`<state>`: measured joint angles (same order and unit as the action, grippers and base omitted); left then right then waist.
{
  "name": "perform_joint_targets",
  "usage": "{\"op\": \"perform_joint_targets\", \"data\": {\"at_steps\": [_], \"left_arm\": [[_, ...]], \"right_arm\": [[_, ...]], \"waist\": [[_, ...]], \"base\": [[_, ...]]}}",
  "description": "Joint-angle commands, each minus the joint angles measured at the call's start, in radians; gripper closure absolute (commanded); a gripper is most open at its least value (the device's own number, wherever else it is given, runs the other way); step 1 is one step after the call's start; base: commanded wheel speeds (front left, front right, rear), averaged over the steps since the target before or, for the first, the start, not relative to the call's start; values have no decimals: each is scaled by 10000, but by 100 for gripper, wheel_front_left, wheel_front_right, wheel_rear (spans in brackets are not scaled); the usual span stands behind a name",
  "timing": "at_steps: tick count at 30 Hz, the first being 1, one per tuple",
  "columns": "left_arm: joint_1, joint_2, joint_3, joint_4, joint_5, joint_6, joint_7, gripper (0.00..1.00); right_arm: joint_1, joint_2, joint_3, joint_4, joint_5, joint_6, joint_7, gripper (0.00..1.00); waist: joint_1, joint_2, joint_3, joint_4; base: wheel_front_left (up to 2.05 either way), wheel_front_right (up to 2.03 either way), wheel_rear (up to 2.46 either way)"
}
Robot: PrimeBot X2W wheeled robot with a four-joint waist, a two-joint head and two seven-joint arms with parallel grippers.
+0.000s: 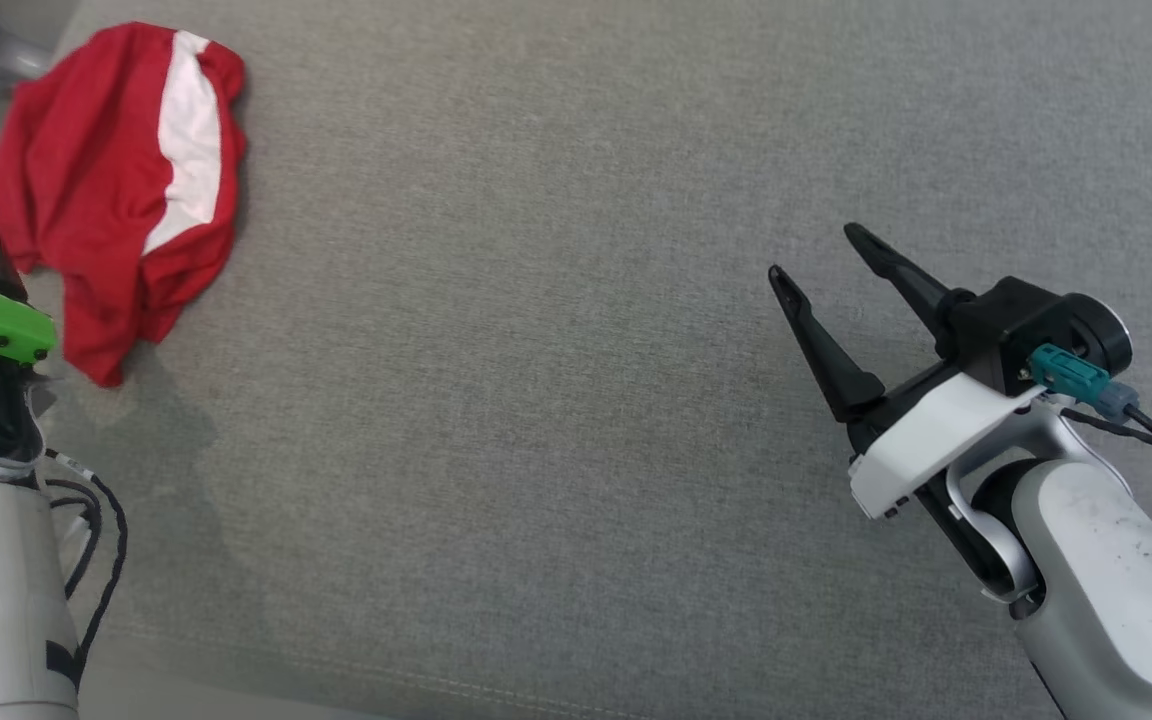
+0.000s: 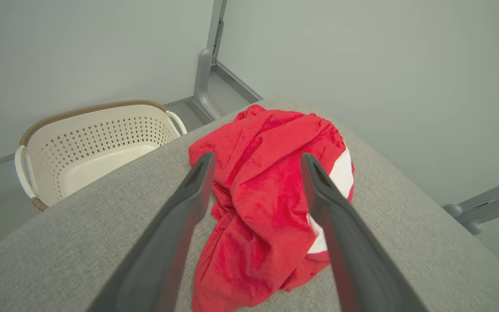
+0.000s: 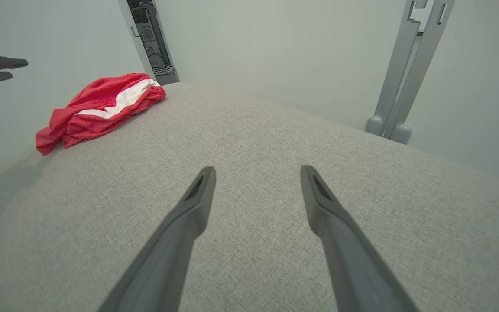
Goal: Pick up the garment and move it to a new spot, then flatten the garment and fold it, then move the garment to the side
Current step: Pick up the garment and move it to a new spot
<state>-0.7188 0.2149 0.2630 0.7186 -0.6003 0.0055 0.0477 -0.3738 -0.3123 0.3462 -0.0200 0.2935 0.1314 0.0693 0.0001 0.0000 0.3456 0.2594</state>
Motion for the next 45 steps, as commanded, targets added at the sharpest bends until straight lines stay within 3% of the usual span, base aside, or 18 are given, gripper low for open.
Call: {"op": "perform_joint_targets", "data": {"at_steps": [1, 6, 13, 14, 15, 22, 25, 32, 39, 45], "left_arm": [[-331, 188, 76, 257, -62, 147, 241, 0], [-958, 475, 269, 957, -367, 439, 835, 0], [-1312, 453, 211, 1867, -467, 667, 1438, 0], [-1296, 425, 163, 1927, -453, 590, 1426, 71], [-1268, 387, 67, 1989, -420, 457, 1458, 100], [-1216, 804, -23, 1732, -424, -125, 1189, 100], [-1146, 1284, -87, 1333, -263, -344, 889, 100], [-1195, 1739, -656, -108, 255, -717, 950, 100], [-975, 1409, -1514, -2323, 562, -687, 1860, 100], [-606, 624, -2366, -4361, 473, -747, 2628, 100]], "right_arm": [[-174, -75, -33, -205, -76, -14, 58, 0], [-190, -198, -165, -667, -158, -14, 170, 0], [-4, -177, -335, -761, -188, -15, 59, 0], [18, -149, -341, -715, -179, -15, 46, 0], [30, -105, -343, -644, -160, -15, 2, 0], [-23, 161, -190, -116, 37, -15, -407, 0], [-10, 383, -104, 286, 181, -15, -691, 0], [292, 886, 127, 1388, 575, -15, -1433, 0], [587, 1199, 146, 2044, 780, -15, -1870, 0], [743, 1283, 40, 2240, 833, -15, -2004, 0]], "waist": [[-1, 0, 1645, -1327], [-1, 0, 2298, -1641], [-1, 0, 2506, -1823], [-1, 0, 2448, -1833], [-1, 0, 2358, -1836], [-1, 0, 1392, -1860], [-1, 0, 751, -1919], [-1, 0, -979, -2245], [-1, 0, -2186, -2993], [-1, 0, -2569, -3876]], "base": [[0, 0, 0], [0, 0, 0], [0, 0, 0], [0, 0, 0], [0, 0, 0], [0, 0, 0], [0, 0, 0], [0, 0, 0], [0, 0, 0], [0, 0, 0]]}}
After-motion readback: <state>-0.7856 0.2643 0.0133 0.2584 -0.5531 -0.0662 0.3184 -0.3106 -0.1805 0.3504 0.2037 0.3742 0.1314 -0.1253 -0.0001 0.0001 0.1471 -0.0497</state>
